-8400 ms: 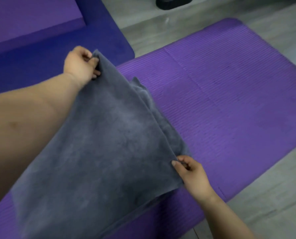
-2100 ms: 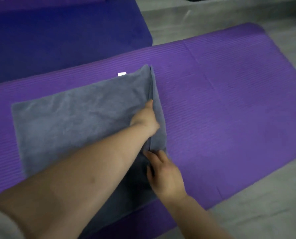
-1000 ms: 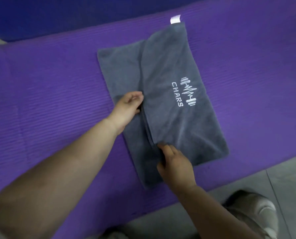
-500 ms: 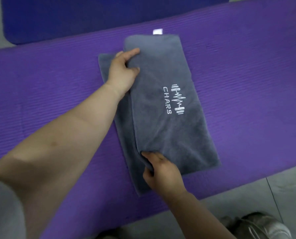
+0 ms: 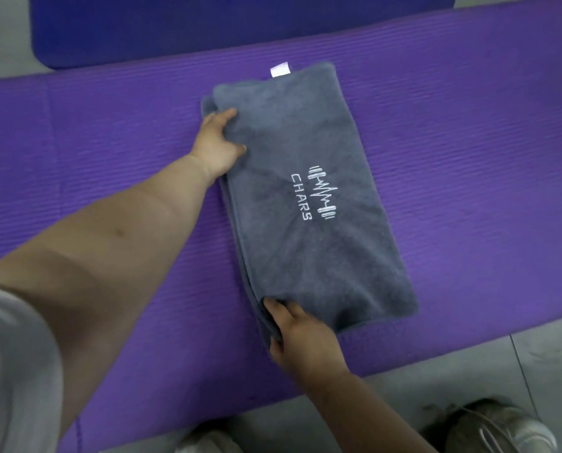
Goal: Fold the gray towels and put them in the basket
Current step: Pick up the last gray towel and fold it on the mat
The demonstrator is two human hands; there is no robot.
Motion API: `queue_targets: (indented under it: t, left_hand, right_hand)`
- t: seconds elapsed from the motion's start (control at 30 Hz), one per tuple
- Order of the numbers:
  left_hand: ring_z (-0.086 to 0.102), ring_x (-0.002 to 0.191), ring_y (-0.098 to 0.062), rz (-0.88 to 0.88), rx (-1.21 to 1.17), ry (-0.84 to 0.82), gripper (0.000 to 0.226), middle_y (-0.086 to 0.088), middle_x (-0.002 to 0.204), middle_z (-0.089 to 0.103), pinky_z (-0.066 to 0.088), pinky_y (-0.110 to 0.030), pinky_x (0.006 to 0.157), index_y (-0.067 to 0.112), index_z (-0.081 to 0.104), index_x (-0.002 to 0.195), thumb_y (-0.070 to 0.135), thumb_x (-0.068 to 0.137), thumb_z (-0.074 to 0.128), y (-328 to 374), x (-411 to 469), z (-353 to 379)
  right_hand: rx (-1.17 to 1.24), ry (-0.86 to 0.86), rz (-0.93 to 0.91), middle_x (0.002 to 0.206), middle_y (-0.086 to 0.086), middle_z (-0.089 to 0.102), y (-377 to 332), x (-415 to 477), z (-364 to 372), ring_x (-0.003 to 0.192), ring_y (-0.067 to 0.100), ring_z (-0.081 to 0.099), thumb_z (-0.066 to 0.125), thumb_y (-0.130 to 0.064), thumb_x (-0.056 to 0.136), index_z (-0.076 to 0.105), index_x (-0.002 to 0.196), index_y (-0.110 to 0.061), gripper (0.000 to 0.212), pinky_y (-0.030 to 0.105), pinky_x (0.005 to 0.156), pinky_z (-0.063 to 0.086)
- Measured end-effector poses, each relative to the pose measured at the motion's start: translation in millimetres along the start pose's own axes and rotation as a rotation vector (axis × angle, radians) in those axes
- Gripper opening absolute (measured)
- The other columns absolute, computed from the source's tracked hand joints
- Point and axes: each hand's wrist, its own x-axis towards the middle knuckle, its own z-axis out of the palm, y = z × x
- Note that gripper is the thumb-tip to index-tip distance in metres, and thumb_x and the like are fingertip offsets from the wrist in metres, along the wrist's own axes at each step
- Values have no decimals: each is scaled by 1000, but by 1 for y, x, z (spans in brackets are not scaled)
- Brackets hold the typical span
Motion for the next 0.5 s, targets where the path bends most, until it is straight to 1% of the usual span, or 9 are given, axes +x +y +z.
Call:
queue_targets:
  t: [0.03, 0.07, 0.13, 0.2, 0.27, 0.33, 0.37, 0.43, 0.5]
  left_hand:
    - [26, 138, -22, 54, 129, 8, 64, -13, 150, 19, 17, -12, 107, 10, 30, 141, 2, 84, 57, 1, -2, 0]
    - [19, 140, -23, 77, 243, 27, 65, -12, 152, 12, 13, -13, 109, 13, 27, 143, 8, 85, 57, 0, -6, 1]
    - [7, 143, -26, 80, 448, 98, 67, -8, 156, -2, 7, -27, 115, 21, 20, 145, 25, 88, 55, -4, -16, 2]
    - [-2, 144, -25, 153, 601, 102, 65, -7, 156, -7, -1, -35, 116, 23, 15, 146, 35, 91, 48, -15, -27, 5]
    - [-7, 144, -21, 210, 736, -24, 64, -6, 156, -9, -6, -35, 116, 23, 11, 146, 41, 93, 41, -27, -37, 11]
    - [-10, 144, -18, 169, 800, -126, 65, -3, 156, -10, -8, -37, 116, 25, 5, 147, 46, 93, 35, -36, -44, 17]
    - [-10, 144, -17, 146, 815, -142, 65, -1, 156, -11, -8, -38, 116, 25, 3, 147, 47, 93, 33, -39, -46, 19]
    - [-8, 144, -18, 146, 838, -145, 67, 0, 156, -9, -5, -38, 116, 26, 3, 147, 49, 92, 34, -39, -50, 19]
    - [-2, 144, -20, 161, 800, -163, 68, -1, 156, -4, 1, -36, 116, 25, 9, 146, 47, 91, 42, -38, -53, 13]
  right_hand:
    - [-20, 52, -28, 80, -7, 70, 2, -4, -1, 57, 12, 66, 47, -43, 71, 71, 98, -27, 40, 17, 45, 47]
    - [-31, 119, -64, 74, -8, 69, 6, -7, -3, 55, 11, 64, 42, -52, 74, 71, 90, -30, 40, 17, 47, 46]
    - [-25, 333, -37, 85, 4, 70, 24, -9, -9, 75, 20, 60, 30, -54, 90, 63, 97, -26, 44, 28, 67, 43]
    - [-70, 491, 167, 109, 20, 65, 50, -8, -21, 101, 28, 47, 18, -51, 94, 51, 114, -17, 52, 36, 87, 34]
    - [-140, 372, 303, 122, 24, 59, 76, -10, -31, 115, 29, 36, 9, -53, 94, 43, 123, -13, 60, 37, 101, 23]
    - [-185, 237, 324, 126, 20, 58, 97, -20, -26, 120, 26, 33, 2, -55, 93, 39, 126, -14, 65, 30, 112, 8]
    - [-191, 228, 319, 127, 19, 58, 103, -24, -24, 121, 24, 33, 2, -56, 93, 38, 127, -14, 65, 26, 114, 0]
    - [-182, 280, 341, 126, 17, 59, 107, -28, -22, 121, 23, 34, 2, -57, 92, 40, 125, -14, 65, 24, 115, -7]
    - [-183, 421, 376, 123, 18, 61, 103, -27, -19, 117, 25, 36, 11, -55, 93, 44, 117, -15, 57, 28, 115, -4]
